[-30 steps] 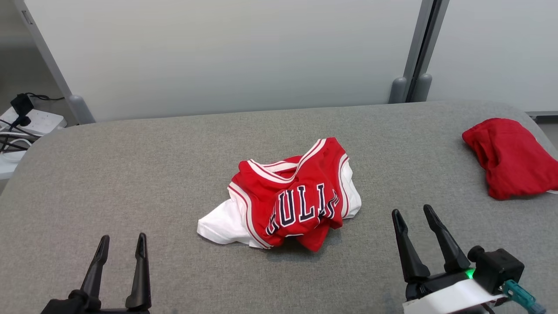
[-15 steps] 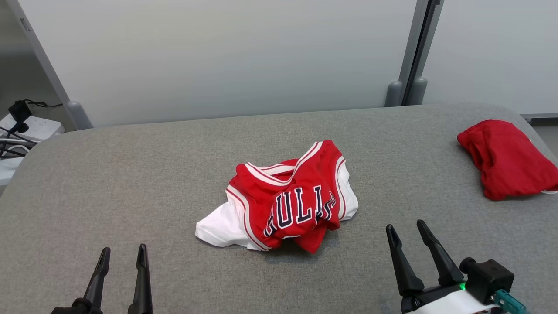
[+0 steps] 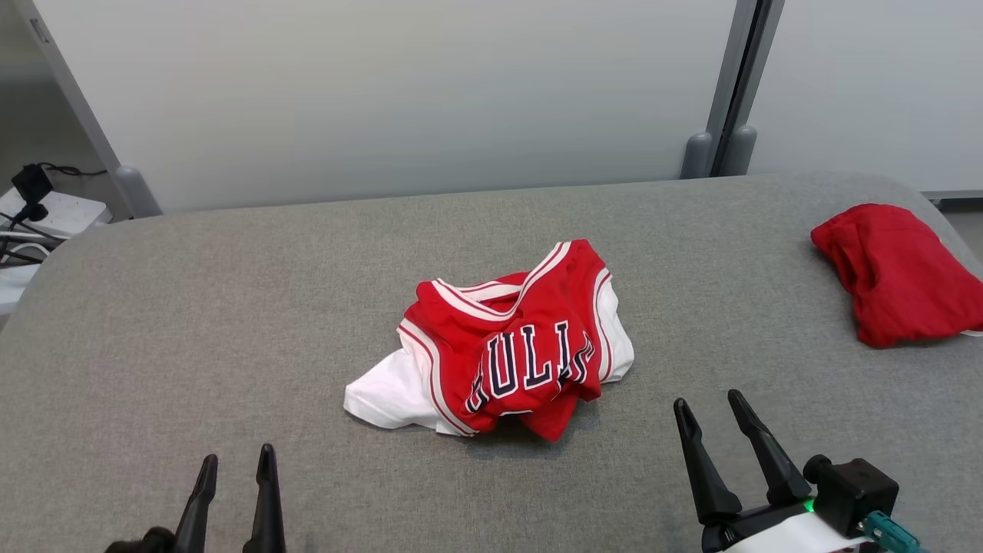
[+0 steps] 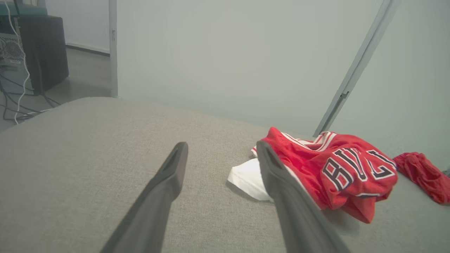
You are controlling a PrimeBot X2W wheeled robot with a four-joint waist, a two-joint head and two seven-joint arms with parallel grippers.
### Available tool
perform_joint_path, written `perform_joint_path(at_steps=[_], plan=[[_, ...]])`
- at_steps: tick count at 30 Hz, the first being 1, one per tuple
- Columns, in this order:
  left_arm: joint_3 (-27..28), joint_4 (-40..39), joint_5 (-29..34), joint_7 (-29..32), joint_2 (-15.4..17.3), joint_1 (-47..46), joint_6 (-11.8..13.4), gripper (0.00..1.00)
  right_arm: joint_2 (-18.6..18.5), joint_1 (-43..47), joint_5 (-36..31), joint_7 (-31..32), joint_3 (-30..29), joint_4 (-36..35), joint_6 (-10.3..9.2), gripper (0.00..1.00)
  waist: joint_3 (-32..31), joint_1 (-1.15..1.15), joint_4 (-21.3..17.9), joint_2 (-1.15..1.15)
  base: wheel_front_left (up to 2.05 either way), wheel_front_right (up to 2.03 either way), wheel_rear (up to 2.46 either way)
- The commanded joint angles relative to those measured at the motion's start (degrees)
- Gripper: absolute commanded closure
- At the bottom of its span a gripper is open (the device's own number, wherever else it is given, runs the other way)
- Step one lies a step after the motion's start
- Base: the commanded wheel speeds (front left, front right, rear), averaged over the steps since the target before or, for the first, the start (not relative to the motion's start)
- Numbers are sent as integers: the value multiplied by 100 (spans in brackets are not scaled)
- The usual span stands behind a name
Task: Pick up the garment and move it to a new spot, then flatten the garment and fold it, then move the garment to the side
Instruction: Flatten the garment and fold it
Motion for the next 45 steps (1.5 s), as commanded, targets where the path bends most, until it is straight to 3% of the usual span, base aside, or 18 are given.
perform_joint_path(at_steps=[1,4,13,21,31,33,38,45], plan=[[97,119,-274,-35,14,-562,-66,0,-30,-191,-5,-35,183,-88,-1,0,87,0,5,0,0,0,0],[-50,603,-725,3,14,-939,-215,0,-30,-242,-1,-35,258,-63,-1,0,191,0,-35,0,0,0,0],[-547,1994,-844,181,197,-2039,-440,0,-30,-395,-65,-35,317,-34,-1,0,546,0,-141,0,0,0,0],[-900,3425,-942,53,315,-3047,-495,0,-30,-625,-139,-35,434,-29,-1,0,930,0,-276,0,0,0,0],[-1454,4586,-1248,-28,546,-3845,-501,0,-30,-820,-178,-35,521,-37,-1,0,1216,0,-484,0,0,0,0],[-1616,4705,-1297,-30,524,-3876,-501,100,-30,-825,-167,-35,539,-8,-1,0,1195,0,-498,0,0,0,0],[-1907,4562,-1530,-32,569,-3913,-501,100,-30,-921,175,-35,1030,327,-1,0,1134,0,-425,0,0,0,0],[-1380,3382,-1237,-34,611,-3845,-502,100,-30,-1583,983,-35,2085,1390,-1,0,1124,0,-97,0,0,0,0]])
